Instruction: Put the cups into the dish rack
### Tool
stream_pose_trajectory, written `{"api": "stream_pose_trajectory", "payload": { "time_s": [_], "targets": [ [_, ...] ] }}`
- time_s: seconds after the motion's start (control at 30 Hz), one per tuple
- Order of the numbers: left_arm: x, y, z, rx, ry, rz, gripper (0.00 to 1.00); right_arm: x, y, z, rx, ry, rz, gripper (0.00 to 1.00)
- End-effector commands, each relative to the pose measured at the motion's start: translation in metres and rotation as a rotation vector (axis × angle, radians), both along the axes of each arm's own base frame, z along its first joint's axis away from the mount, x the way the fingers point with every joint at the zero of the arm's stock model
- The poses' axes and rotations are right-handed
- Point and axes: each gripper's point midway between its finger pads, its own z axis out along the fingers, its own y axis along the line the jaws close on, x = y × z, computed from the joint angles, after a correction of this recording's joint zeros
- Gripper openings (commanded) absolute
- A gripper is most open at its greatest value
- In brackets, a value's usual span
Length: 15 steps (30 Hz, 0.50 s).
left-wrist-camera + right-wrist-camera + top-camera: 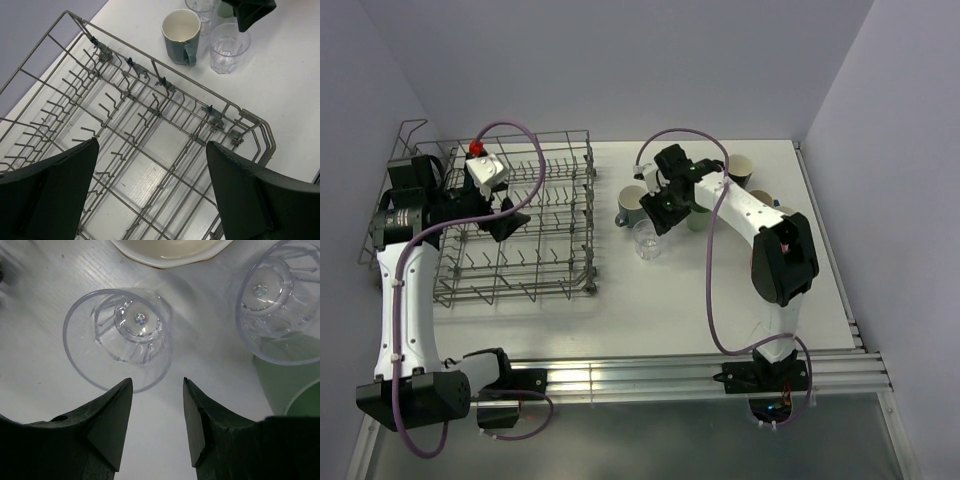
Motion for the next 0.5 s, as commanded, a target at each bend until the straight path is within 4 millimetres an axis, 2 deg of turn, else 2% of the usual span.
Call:
{"api": "stream_pose_trajectory", "payload": {
  "time_s": [0.0, 0.17, 0.27, 0.37, 0.4, 0.47],
  "targets": [
    [-0.01, -0.011, 0.011, -0.043, -0.026, -0.037, 0.97, 0.016, 0.005, 0.001, 0.011, -0.042, -0.051, 0.52],
    [-0.012, -0.011, 0.007, -0.043, -0.03, -0.035, 0.98, 0.019, 0.009, -0.012, 0.017, -0.022, -0.057, 0.51],
    [-0.015, -0.012, 0.005, -0.045, -0.03, -0.044, 0.97, 0.022, 0.011, -0.017, 0.018, -0.014, -0.067, 0.44],
    [-0.017, -0.012, 0.001, -0.054, -0.004, -0.04, 0.97, 0.025, 0.013, -0.018, 0.023, -0.019, -0.073, 0.33],
    [-0.017, -0.013, -0.003, -0.052, 0.011, -0.048, 0.96, 0.025, 0.013, -0.017, 0.026, -0.019, -0.073, 0.2],
    [-0.024, -0.017, -0.009, -0.051, 0.045, -0.091, 0.93, 0.024, 0.01, -0.008, 0.031, -0.035, -0.071, 0.09]
  ]
}}
